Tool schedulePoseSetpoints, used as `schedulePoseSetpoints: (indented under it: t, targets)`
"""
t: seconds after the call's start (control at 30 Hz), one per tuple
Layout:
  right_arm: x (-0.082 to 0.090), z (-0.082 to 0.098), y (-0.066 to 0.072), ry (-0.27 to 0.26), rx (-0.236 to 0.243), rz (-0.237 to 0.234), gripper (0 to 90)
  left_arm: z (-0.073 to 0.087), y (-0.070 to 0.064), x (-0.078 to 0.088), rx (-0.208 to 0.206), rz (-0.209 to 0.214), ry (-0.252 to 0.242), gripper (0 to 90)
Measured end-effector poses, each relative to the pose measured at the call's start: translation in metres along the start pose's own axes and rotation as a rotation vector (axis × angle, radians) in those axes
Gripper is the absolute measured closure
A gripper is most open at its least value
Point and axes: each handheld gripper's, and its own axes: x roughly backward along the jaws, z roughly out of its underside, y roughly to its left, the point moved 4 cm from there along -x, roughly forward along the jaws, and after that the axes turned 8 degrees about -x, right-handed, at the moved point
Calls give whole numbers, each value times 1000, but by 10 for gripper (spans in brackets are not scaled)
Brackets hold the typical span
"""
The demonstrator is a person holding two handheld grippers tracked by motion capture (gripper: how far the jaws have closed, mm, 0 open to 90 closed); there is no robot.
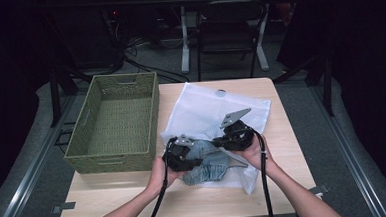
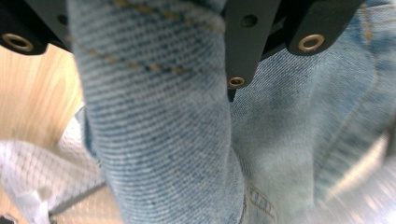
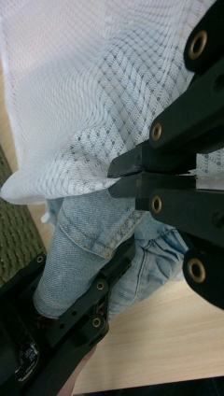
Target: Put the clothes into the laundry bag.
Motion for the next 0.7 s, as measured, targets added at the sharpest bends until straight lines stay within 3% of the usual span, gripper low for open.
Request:
schedulePoseSetpoints:
  t: [0.17,0.23,0.37,0.47,0.53,0.7]
  targets:
    - [16,-11,4,-79,-8,-21,893,-16,-2,14,11,-82,-86,745]
    - [19,-13,4,-92,-7,-24,893,-19,-3,15,15,-99,-93,745]
    - [25,-14,4,-113,-17,-38,893,-25,0,7,37,-111,-78,743]
    - [21,-10,3,-89,-28,-48,893,-17,5,-13,56,-78,-24,740]
    - [14,-5,3,-59,-24,-48,893,-17,6,-18,77,-62,-42,739]
    - [18,-8,4,-86,-18,-51,893,-27,7,-7,72,-102,-120,738]
